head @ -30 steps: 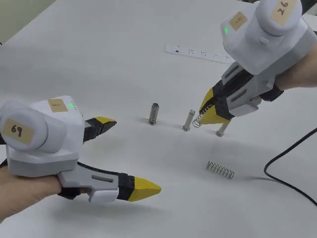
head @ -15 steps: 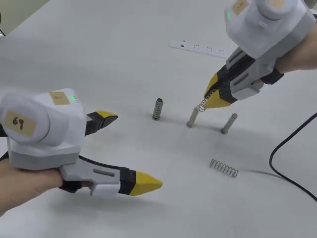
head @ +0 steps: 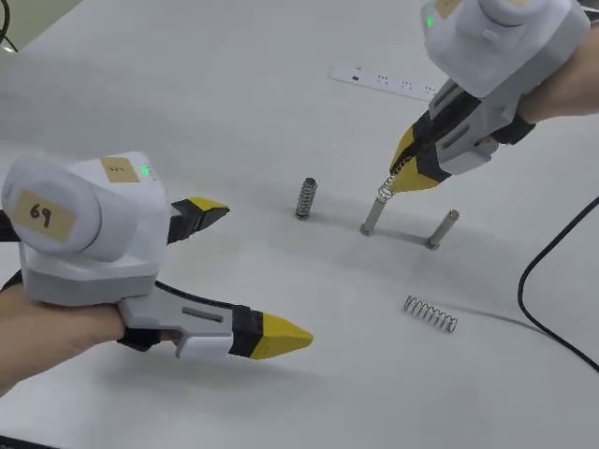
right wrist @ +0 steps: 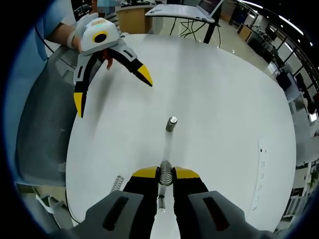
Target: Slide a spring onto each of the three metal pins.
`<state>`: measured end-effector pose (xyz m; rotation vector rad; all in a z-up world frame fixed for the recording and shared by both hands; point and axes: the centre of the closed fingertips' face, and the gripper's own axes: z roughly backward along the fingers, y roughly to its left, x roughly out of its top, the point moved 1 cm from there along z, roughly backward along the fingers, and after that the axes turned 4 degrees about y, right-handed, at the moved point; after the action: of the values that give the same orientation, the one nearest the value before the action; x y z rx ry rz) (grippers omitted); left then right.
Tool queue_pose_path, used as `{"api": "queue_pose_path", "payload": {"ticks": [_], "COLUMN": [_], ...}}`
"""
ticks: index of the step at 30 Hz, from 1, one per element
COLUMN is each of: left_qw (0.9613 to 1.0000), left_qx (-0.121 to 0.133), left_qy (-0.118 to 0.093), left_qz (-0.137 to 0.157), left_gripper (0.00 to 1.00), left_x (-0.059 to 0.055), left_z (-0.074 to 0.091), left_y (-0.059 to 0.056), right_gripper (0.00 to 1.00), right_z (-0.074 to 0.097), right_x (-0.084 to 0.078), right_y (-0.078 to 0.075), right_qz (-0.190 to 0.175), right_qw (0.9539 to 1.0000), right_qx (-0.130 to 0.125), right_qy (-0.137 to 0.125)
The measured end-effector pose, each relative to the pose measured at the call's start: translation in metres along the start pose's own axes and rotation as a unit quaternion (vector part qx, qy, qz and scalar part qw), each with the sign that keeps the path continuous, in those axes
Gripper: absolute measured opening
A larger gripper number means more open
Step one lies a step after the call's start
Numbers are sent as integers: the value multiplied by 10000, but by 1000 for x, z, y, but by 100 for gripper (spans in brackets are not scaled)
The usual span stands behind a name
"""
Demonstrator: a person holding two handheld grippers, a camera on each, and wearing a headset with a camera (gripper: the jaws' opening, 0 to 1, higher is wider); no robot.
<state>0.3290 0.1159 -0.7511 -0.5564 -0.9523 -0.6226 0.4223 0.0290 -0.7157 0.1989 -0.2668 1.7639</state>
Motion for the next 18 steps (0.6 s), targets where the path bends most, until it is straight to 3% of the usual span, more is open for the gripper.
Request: {"api": "queue_pose_path", "payload": {"ticks": [18], "left_qw": [10000], "left_qx": [-9], "left_qy": [5], "left_qz": [65], "left_gripper": [96], "left_x": [-3], "left_z": [-2], "left_y": [2], "right_gripper": [8], "right_z": [-11], "right_x": [-5], "right_y": [-6], "right_qz": [102], "right_qw": [9998], "right_qx": [108], "right_qy": [164]}}
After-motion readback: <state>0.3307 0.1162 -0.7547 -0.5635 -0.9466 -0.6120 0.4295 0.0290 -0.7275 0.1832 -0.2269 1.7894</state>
